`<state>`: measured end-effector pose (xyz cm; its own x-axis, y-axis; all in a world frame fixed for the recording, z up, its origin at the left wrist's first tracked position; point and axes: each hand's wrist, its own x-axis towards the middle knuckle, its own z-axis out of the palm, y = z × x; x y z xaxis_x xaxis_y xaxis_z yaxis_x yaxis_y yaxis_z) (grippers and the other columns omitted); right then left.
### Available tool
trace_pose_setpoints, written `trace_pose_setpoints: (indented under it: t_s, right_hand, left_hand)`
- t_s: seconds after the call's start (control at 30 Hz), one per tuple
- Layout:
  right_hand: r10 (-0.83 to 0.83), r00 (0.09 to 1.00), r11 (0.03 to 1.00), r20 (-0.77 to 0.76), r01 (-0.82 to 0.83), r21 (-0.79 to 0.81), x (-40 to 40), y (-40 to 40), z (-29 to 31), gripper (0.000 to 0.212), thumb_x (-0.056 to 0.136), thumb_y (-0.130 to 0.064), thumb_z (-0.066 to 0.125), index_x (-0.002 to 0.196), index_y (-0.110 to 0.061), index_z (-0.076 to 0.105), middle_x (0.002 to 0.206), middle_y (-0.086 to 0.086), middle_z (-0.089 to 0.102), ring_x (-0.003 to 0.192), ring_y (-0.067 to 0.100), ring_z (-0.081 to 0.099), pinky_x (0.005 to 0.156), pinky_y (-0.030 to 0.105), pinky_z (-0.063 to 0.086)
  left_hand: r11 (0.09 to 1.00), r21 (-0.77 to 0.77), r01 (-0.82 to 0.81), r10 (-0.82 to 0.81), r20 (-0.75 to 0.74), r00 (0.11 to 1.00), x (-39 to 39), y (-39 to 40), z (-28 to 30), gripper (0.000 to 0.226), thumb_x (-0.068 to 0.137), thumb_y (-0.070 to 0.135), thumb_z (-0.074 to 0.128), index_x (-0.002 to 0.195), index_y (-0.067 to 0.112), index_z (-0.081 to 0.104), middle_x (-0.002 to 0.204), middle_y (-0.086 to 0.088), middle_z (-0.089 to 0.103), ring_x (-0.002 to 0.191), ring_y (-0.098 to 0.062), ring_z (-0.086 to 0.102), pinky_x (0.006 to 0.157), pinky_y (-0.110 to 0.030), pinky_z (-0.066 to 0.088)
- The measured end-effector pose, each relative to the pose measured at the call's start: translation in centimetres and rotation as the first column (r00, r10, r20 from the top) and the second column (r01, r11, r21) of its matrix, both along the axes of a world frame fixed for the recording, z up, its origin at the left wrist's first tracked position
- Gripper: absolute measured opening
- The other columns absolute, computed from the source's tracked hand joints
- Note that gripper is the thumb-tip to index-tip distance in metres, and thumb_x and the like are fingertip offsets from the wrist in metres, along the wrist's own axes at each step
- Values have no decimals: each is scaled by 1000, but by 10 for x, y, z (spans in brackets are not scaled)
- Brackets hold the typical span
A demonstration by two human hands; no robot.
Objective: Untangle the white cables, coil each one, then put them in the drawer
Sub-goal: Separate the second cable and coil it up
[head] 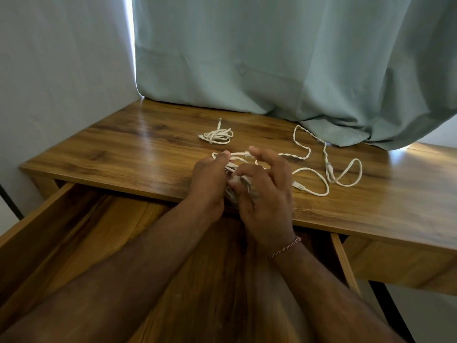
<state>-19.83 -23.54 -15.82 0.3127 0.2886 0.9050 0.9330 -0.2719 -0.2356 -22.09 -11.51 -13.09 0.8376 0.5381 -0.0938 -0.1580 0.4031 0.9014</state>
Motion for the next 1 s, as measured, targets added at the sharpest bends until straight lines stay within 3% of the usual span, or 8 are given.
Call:
trace_pose_setpoints:
  t_s: [0.1, 0.2, 0.47, 0.67, 0.8, 0.87, 0.93, 1.0]
  right_hand:
    - [152, 962, 986, -228, -132, 99, -8, 3, 7, 19, 94, -12, 74, 105, -18, 60, 106, 3, 72, 102, 16, 70, 84, 42, 56]
    - [243, 900, 957, -363, -160, 243, -14, 4, 12, 22, 93, -9, 75, 101, -13, 55, 95, 1, 73, 93, 12, 74, 77, 36, 60]
    - [540, 735, 791, -410, -278, 545, -34, 5, 41, 23, 95, -18, 66, 99, -6, 47, 83, 20, 72, 77, 33, 76, 68, 61, 60]
    - [553, 718, 771, -423, -249, 586, -40, 0, 58, 18, 95, -17, 67, 97, -12, 50, 79, 17, 72, 73, 38, 75, 65, 65, 59]
    - [560, 703, 760, -438, -225, 610, -40, -3, 66, 19, 92, -20, 68, 96, -15, 50, 77, 16, 72, 70, 41, 73, 65, 62, 61]
    - [562, 688, 754, -458, -198, 627, -36, -5, 68, 21, 92, -20, 67, 98, -12, 49, 76, 15, 72, 69, 41, 72, 67, 57, 62]
    - [574, 667, 726, -476, -145, 672, -25, -9, 69, 19, 96, -13, 66, 100, -9, 48, 76, 14, 71, 69, 38, 71, 67, 54, 63]
    - [582, 650, 683, -490, -63, 728, -9, -15, 66, 17, 98, -7, 66, 100, -10, 49, 79, 15, 70, 74, 33, 71, 67, 47, 63]
  left_hand:
    - [971, 226, -77, 81, -10, 997, 0, 5, -1, 33, 100, 24, 60, 70, 12, 65, 61, -2, 64, 62, -19, 60, 65, -35, 48]
    - [912, 388, -134, 136, 23, 990, -2, 7, -2, 35, 94, 28, 62, 65, 9, 64, 60, -4, 61, 60, -19, 55, 62, -37, 46]
    - [941, 184, -285, 283, 41, 958, -3, 35, -4, 26, 90, 14, 69, 67, 3, 60, 60, -18, 62, 51, -33, 65, 49, -40, 52]
    - [804, 448, -391, 347, 181, 920, 2, 52, -7, 28, 79, 15, 68, 61, 0, 54, 52, -8, 51, 50, -26, 53, 49, -36, 46]
    - [680, 612, -403, 283, 287, 915, 1, 60, -14, 24, 74, 17, 61, 63, -4, 59, 56, -14, 56, 50, -14, 51, 48, -32, 46]
    - [637, 692, -340, 172, 302, 938, 0, 63, -15, 17, 77, 18, 61, 66, 7, 67, 60, -2, 63, 54, -6, 57, 51, -25, 49]
    - [566, 811, -151, -70, 230, 971, -3, 68, -15, 18, 84, 21, 64, 72, 13, 75, 62, 5, 68, 55, -3, 61, 53, -18, 49]
    - [542, 835, 95, -340, 115, 933, -9, 71, -13, 20, 93, 19, 71, 80, 5, 77, 65, -6, 69, 52, -8, 60, 50, -20, 48]
